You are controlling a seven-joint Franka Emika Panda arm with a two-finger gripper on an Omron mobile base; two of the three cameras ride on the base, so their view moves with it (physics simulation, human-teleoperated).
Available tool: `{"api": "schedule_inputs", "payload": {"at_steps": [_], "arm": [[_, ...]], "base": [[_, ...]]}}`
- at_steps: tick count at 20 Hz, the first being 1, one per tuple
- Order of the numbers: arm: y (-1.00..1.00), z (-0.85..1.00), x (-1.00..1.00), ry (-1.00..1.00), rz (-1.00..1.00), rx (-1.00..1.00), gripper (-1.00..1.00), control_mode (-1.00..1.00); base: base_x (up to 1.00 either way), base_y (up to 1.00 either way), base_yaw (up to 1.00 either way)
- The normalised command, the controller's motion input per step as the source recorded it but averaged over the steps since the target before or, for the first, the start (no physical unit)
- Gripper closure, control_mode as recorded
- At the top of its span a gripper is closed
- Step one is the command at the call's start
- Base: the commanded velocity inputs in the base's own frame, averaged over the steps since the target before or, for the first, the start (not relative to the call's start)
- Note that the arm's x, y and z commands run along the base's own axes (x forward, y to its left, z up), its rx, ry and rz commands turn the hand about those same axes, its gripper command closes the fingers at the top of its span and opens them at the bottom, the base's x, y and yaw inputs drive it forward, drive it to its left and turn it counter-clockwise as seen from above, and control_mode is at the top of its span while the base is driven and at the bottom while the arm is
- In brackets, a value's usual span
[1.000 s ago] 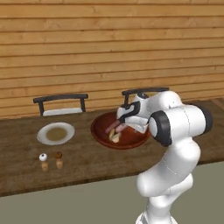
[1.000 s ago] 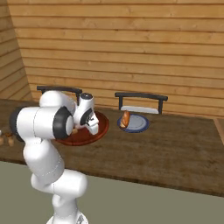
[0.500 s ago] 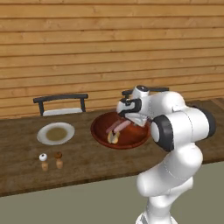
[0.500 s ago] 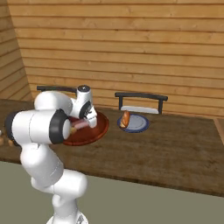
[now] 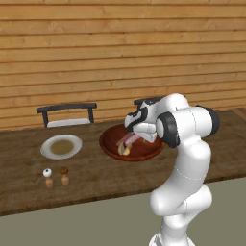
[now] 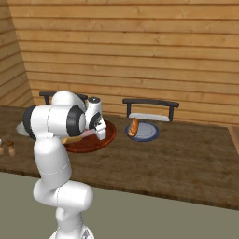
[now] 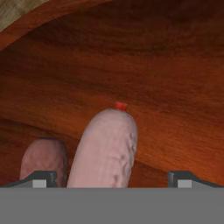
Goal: Place one bun and one sausage from the bowl on each plate.
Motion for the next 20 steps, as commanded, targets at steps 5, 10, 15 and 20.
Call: {"api": "schedule_inputs", "payload": {"at_steps": [5, 10, 15, 20], "arm": [[-0.02, -0.63, 0.01, 0.02, 0.00, 0.00, -1.00, -1.00], [0.02, -0.86, 0.00, 0.08, 0.00, 0.00, 1.00, -1.00], [0.00, -0.33, 0.01, 0.00, 0.00, 0.00, 1.00, -1.00], [-0.08, 0.25, -0.17, -0.02, 0.00, 0.00, 1.00, -1.00]], "base": [[0.00, 0.00, 0.00], [0.00, 0.00, 0.00], [0.00, 0.00, 0.00], [0.00, 0.00, 0.00]]}}
